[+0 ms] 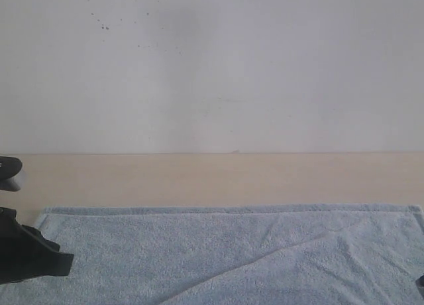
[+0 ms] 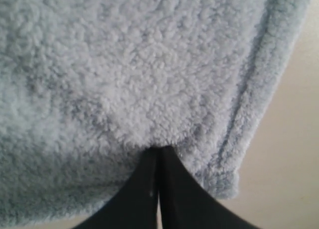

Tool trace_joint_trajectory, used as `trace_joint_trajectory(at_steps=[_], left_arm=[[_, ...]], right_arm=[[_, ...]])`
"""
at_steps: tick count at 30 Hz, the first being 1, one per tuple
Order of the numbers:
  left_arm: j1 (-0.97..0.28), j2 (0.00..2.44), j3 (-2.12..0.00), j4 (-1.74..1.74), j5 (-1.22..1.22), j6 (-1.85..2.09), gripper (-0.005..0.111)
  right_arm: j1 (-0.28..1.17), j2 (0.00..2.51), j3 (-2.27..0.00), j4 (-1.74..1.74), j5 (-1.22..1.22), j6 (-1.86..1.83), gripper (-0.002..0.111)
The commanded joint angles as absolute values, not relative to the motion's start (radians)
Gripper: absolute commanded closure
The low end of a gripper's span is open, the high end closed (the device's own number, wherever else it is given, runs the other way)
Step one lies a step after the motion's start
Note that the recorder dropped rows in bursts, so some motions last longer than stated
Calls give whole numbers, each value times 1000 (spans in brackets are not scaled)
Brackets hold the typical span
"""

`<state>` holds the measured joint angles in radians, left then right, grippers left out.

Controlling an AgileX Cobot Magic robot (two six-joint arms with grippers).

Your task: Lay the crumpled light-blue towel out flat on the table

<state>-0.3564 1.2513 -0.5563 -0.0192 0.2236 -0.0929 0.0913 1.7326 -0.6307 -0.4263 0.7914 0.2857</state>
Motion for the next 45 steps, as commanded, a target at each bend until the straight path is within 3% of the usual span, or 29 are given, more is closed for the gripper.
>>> trace_joint_trajectory(at_steps=[1, 8, 18, 27, 31, 35, 40, 45], left_arm=[[-361, 1245, -553, -30, 210, -88, 103], [-361, 1228, -553, -29, 210, -88, 103], [-361, 1229, -553, -29, 206, -44, 103], [-361, 1229, -553, -29, 233, -43, 103], [-361, 1229, -553, -31, 236, -43, 103], [-361, 1229, -553, -47, 201, -53, 103], [-361, 1229, -553, -108, 198, -53, 103], [-361, 1229, -553, -121, 174, -53, 103]], right_arm=[[90, 1797, -617, -445, 807, 290, 109], [90, 1843, -631, -459, 846, 340, 109], [90, 1548, -692, -399, 787, 342, 109], [90, 1502, -685, -472, 777, 331, 109], [90, 1502, -685, -639, 668, 475, 109], [88, 1502, -687, -816, 379, 542, 109], [-78, 1580, -799, -929, 67, 1102, 109], [-130, 1721, -894, -937, 100, 834, 109]])
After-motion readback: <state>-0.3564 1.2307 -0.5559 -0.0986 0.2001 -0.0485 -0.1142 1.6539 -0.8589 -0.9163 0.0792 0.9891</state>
